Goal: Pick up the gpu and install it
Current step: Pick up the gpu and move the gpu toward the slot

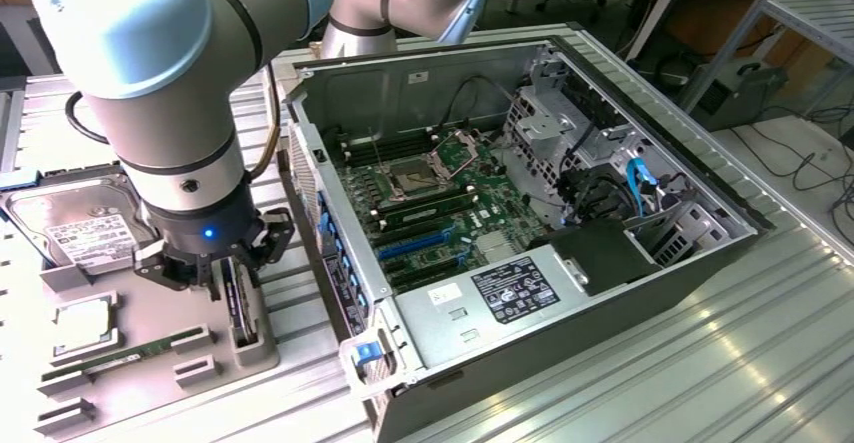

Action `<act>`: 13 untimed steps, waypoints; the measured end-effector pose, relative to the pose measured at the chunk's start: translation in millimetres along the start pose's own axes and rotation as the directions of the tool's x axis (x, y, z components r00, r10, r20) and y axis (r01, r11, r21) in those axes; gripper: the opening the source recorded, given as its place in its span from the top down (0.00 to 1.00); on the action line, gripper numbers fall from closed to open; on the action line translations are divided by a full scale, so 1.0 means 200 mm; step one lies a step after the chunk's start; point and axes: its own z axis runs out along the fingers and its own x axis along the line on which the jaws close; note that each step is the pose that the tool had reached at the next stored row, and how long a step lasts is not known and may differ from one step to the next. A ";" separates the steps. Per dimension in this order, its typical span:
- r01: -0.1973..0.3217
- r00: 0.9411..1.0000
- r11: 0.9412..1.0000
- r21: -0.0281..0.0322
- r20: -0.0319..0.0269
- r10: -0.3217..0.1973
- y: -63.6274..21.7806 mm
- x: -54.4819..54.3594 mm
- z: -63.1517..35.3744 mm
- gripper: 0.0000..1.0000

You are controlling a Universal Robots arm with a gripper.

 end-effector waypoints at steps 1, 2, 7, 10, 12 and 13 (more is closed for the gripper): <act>0.000 1.000 1.000 0.000 0.000 0.000 0.000 0.00 0.000 0.55; 0.000 1.000 1.000 0.000 0.000 0.000 0.000 0.00 0.001 0.56; 0.000 1.000 1.000 0.000 0.000 0.000 0.000 0.00 0.002 0.73; 0.000 1.000 1.000 0.000 0.000 0.000 0.000 0.00 0.002 0.73; 0.000 1.000 1.000 0.000 0.000 0.000 0.000 0.00 0.002 0.73; 0.000 1.000 1.000 0.000 0.000 0.000 0.000 0.00 0.002 0.73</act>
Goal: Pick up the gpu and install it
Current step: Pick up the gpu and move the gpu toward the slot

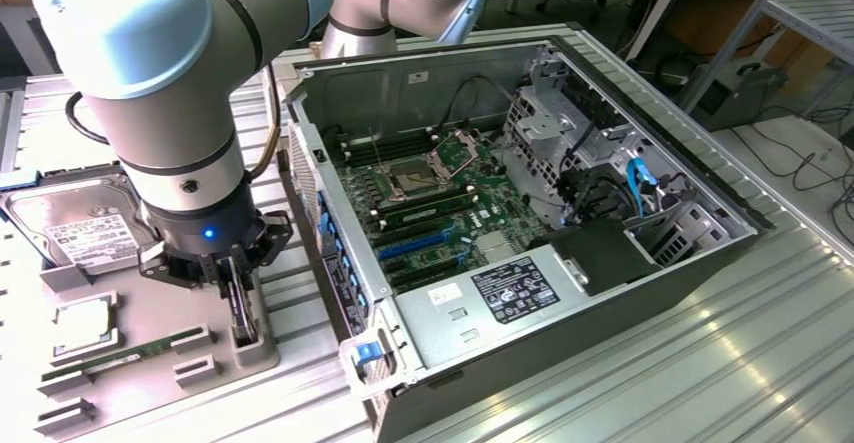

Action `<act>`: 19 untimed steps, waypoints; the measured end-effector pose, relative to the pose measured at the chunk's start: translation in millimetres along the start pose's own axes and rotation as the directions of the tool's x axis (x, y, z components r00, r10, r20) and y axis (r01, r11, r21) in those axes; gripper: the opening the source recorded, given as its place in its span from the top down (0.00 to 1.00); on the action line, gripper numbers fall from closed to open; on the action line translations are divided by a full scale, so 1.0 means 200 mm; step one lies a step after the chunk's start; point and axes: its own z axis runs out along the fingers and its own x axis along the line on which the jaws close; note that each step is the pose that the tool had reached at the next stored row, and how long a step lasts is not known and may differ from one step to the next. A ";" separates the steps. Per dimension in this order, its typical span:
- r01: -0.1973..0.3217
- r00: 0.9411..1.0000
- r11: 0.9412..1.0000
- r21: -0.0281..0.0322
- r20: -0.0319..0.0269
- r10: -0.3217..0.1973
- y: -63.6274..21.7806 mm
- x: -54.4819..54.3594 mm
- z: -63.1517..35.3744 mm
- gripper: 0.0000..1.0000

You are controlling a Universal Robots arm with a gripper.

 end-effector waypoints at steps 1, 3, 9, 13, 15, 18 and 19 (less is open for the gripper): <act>0.000 1.000 1.000 0.000 0.000 0.000 0.000 0.00 0.000 0.73; 0.000 1.000 1.000 0.000 0.000 0.000 0.000 0.00 0.000 0.73; 0.000 1.000 1.000 0.000 0.000 0.000 0.000 0.00 -0.008 0.73; 0.000 1.000 1.000 0.000 0.000 0.000 0.002 0.00 -0.054 0.73; 0.000 1.000 1.000 0.000 0.000 0.000 0.003 0.00 -0.083 0.73; 0.000 1.000 1.000 0.000 0.000 0.000 0.005 0.00 -0.138 0.73; 0.000 1.000 1.000 0.000 0.000 0.000 0.005 0.00 -0.153 0.73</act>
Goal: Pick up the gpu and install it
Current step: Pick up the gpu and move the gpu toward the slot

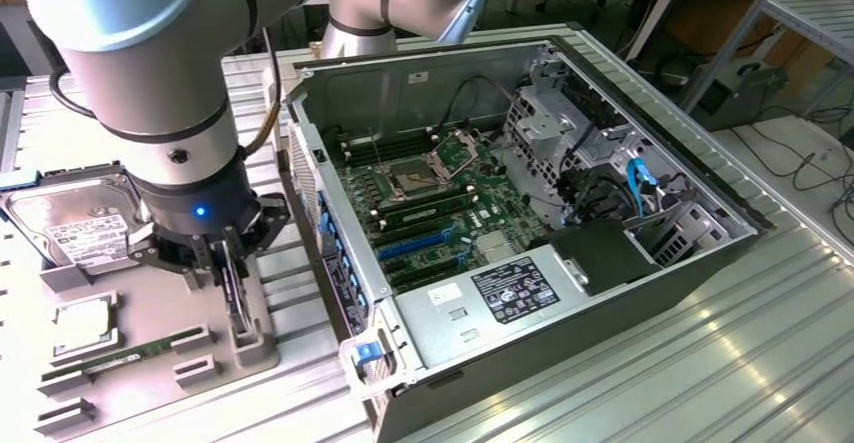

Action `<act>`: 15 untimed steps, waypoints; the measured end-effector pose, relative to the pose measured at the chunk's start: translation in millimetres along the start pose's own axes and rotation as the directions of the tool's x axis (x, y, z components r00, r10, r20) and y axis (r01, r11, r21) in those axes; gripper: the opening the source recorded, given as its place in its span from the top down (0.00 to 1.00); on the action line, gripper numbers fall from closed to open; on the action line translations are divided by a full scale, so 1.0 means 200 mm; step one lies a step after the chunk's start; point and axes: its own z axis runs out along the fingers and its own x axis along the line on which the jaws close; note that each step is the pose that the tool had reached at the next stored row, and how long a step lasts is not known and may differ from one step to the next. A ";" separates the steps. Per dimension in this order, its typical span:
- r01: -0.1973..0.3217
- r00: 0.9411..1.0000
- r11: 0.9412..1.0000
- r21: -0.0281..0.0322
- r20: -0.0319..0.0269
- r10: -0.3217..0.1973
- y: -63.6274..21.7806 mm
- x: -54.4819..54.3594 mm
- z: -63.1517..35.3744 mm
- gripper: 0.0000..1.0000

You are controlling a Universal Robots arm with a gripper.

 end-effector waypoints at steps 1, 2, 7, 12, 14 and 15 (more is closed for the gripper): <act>0.000 1.000 1.000 0.000 0.000 0.000 0.000 0.00 -0.009 0.73; 0.000 1.000 1.000 0.000 0.000 0.000 0.001 0.00 -0.019 0.73; 0.000 1.000 1.000 0.001 0.000 0.000 0.002 0.00 -0.066 0.73; 0.000 1.000 1.000 0.002 0.000 0.000 0.004 0.00 -0.125 0.73; 0.000 1.000 1.000 0.003 0.000 0.000 0.005 0.00 -0.151 0.73; 0.000 1.000 1.000 0.003 0.000 0.000 0.005 0.00 -0.159 0.73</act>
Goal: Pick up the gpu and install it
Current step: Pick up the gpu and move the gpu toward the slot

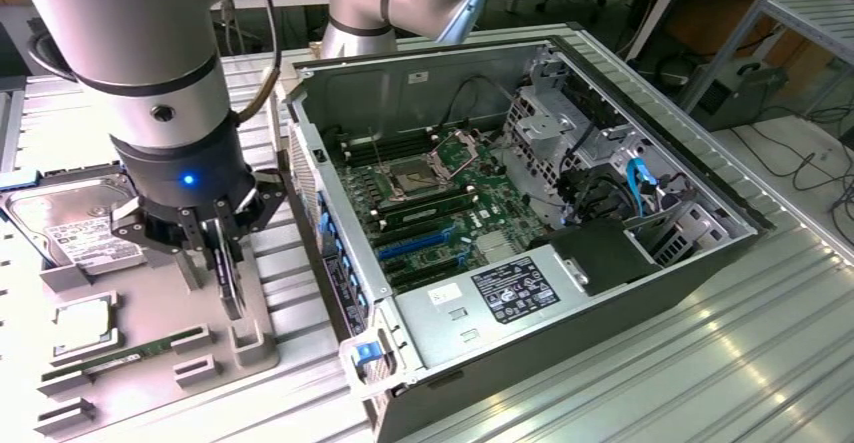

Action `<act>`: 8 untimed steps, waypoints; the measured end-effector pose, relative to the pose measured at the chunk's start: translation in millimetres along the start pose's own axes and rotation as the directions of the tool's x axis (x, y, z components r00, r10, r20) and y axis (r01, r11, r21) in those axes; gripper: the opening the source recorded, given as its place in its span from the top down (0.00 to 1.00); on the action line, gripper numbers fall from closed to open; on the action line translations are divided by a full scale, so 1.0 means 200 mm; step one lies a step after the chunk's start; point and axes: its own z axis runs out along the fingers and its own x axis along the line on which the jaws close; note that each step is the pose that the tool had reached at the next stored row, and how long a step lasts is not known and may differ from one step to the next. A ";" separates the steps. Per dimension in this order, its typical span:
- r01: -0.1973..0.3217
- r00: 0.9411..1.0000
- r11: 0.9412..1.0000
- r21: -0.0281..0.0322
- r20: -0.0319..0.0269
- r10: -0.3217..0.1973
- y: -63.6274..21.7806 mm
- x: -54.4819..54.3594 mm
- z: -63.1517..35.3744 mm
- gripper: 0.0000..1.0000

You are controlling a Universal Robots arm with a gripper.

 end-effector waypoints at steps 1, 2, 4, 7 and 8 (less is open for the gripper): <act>0.000 1.000 1.000 0.000 0.000 0.000 0.000 0.00 -0.007 0.73; 0.000 1.000 1.000 0.001 0.000 0.000 0.001 0.00 -0.015 0.73; 0.000 1.000 1.000 0.001 0.000 0.000 0.001 0.00 -0.030 0.73; 0.000 1.000 1.000 0.002 0.000 0.000 0.002 0.00 -0.051 0.73; 0.000 1.000 1.000 0.003 0.000 0.000 0.002 0.00 -0.058 0.73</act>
